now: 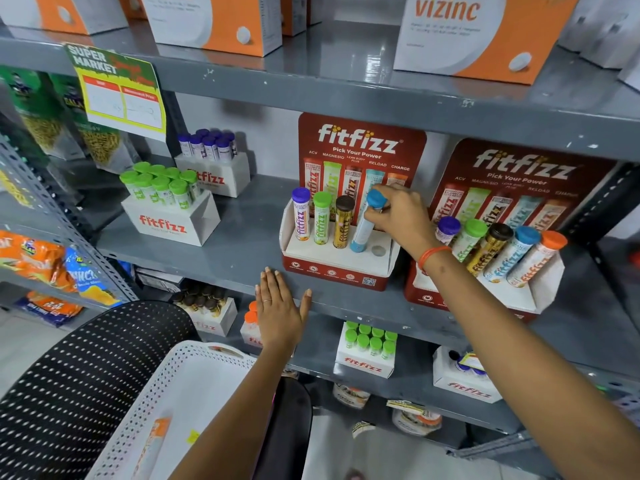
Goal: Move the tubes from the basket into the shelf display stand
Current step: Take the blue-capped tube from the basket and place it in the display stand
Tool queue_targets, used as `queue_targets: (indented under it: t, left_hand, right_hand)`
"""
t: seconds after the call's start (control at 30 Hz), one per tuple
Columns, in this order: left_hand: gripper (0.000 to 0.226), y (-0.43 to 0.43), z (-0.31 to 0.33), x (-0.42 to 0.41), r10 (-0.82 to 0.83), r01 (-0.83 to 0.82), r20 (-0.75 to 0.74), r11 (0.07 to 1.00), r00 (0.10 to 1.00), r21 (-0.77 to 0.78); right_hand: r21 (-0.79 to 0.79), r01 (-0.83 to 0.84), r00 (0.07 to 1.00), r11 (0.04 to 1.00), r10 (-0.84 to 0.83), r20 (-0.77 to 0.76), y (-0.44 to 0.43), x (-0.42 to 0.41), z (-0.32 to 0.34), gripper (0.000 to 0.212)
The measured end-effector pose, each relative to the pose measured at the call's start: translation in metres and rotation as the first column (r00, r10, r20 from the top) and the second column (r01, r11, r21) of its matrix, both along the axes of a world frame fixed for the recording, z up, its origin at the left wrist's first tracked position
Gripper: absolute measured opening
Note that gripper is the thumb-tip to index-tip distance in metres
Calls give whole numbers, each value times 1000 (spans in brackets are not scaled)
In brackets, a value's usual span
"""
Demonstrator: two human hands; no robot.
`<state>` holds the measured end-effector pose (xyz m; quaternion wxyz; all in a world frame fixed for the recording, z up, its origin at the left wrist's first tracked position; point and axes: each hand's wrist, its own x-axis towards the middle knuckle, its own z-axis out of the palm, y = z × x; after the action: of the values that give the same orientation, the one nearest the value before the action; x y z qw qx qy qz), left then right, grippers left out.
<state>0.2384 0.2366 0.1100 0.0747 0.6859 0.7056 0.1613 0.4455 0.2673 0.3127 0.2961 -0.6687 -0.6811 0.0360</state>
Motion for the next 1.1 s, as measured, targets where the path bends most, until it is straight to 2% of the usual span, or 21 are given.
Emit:
queue_targets:
  t: [0.23, 0.5, 0.63, 0.7, 0.77, 0.87, 0.97, 1.1]
  left_hand:
    - [90, -1, 1, 0, 0, 0, 1, 1000, 1000, -11]
    - [96, -1, 2, 0, -4, 4, 19, 1000, 1000, -18]
    - [97, -1, 3, 0, -3, 4, 22, 1000, 1000, -18]
    - [97, -1, 2, 0, -1, 2, 21, 1000, 1000, -17]
    - [94, 0, 0, 0, 1, -1, 17, 1000, 1000, -16]
    - [92, 1, -3, -1, 5, -4, 23, 1000, 1000, -15]
    - [90, 2, -5, 0, 8, -8, 30, 1000, 1000, -6]
    - [89, 3, -8, -1, 8, -8, 19, 1000, 1000, -5]
  right_hand:
    - [-85, 36, 999, 996, -37, -10, 9, 3, -3, 46]
    - [-178, -53, 996, 983, 64, 55, 9, 2, -11, 41]
    - [-253, -110, 986, 961, 137, 96, 11, 1, -5, 58]
    - [-231, -43, 991, 972, 71, 113, 10, 0, -7, 61]
    - [-177, 17, 994, 984, 3, 113, 9, -1, -8, 47]
    - [-212, -61, 994, 975, 79, 76, 10, 0, -5, 40]
    - [-256, -157, 982, 954, 178, 62, 10, 1, -2, 51]
    - [-176, -32, 996, 984, 45, 72, 8, -3, -7, 42]
